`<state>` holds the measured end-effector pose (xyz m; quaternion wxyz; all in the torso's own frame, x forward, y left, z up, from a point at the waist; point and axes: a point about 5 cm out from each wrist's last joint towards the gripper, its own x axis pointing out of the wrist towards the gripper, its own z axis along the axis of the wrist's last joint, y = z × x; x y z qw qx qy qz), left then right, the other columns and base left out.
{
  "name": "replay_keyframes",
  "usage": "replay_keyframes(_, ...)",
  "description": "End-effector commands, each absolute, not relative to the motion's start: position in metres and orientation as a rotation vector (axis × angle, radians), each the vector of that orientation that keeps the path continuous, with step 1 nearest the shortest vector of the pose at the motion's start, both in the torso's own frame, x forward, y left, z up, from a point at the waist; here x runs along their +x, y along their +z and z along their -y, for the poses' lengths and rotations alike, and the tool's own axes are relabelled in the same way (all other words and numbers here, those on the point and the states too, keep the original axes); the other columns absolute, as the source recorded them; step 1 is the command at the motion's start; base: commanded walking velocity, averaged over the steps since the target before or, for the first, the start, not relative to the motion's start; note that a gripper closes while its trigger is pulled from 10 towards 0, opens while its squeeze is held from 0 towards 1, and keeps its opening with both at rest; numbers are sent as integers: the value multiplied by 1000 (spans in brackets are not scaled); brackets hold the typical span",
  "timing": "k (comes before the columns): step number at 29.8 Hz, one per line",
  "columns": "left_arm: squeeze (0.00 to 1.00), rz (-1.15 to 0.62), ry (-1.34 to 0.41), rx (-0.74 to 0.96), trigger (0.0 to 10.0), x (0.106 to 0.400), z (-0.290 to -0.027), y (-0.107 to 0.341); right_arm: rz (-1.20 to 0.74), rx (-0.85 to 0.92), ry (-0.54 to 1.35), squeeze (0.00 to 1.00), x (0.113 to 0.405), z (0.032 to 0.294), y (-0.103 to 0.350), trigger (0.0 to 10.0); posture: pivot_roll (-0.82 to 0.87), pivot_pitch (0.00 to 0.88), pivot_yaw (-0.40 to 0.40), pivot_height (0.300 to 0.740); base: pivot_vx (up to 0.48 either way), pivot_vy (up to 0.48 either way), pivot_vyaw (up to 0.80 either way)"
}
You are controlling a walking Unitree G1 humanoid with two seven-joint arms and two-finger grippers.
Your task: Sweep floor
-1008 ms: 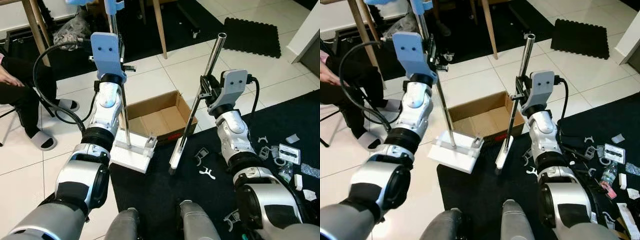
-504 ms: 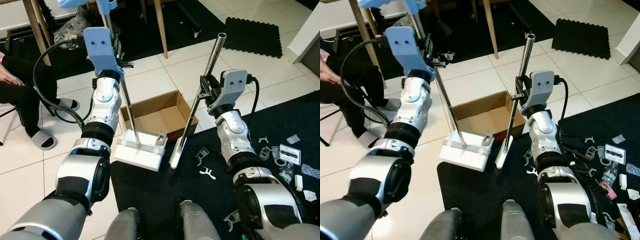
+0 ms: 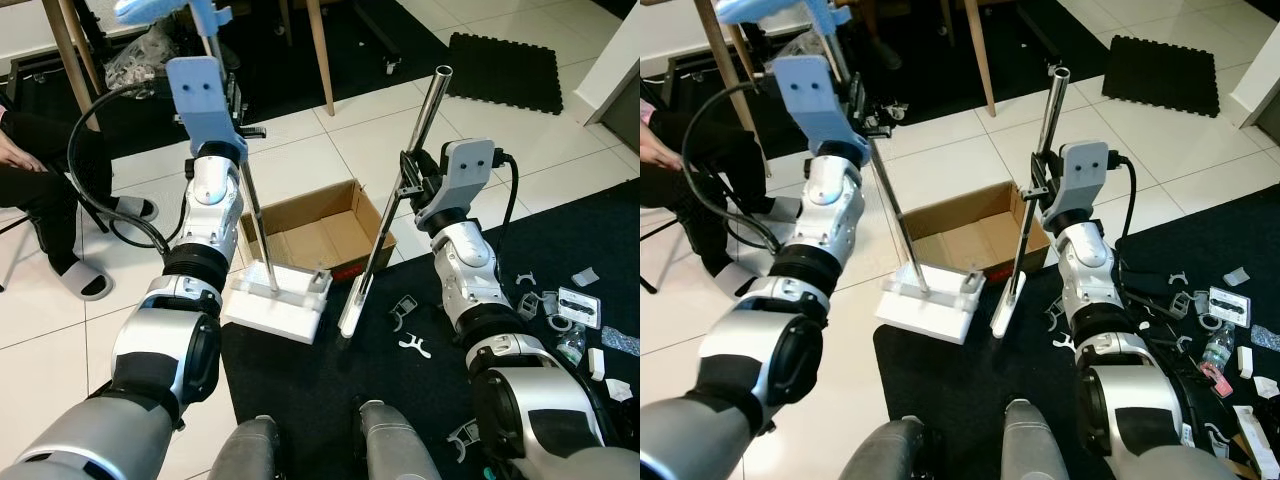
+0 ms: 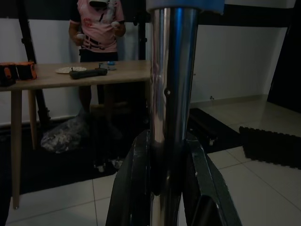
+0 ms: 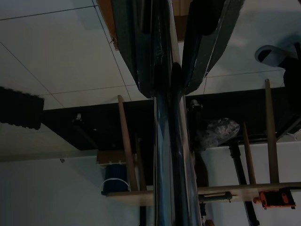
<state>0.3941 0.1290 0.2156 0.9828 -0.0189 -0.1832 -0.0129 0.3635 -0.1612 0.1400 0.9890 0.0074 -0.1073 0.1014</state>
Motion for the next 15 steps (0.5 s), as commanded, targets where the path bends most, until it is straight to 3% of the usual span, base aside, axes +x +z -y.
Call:
replay_keyframes(1,0,413,-21,-24,10000,394,-133,227,216,4,209,0,363,161,140,10000,-12,97,28,740,0,0,0)
replay_keyframes(15,0,329,-63,-169,10000,397,-132,223,213,9,211,0,364,160,140,10000,-6,96,30,740,0,0,0)
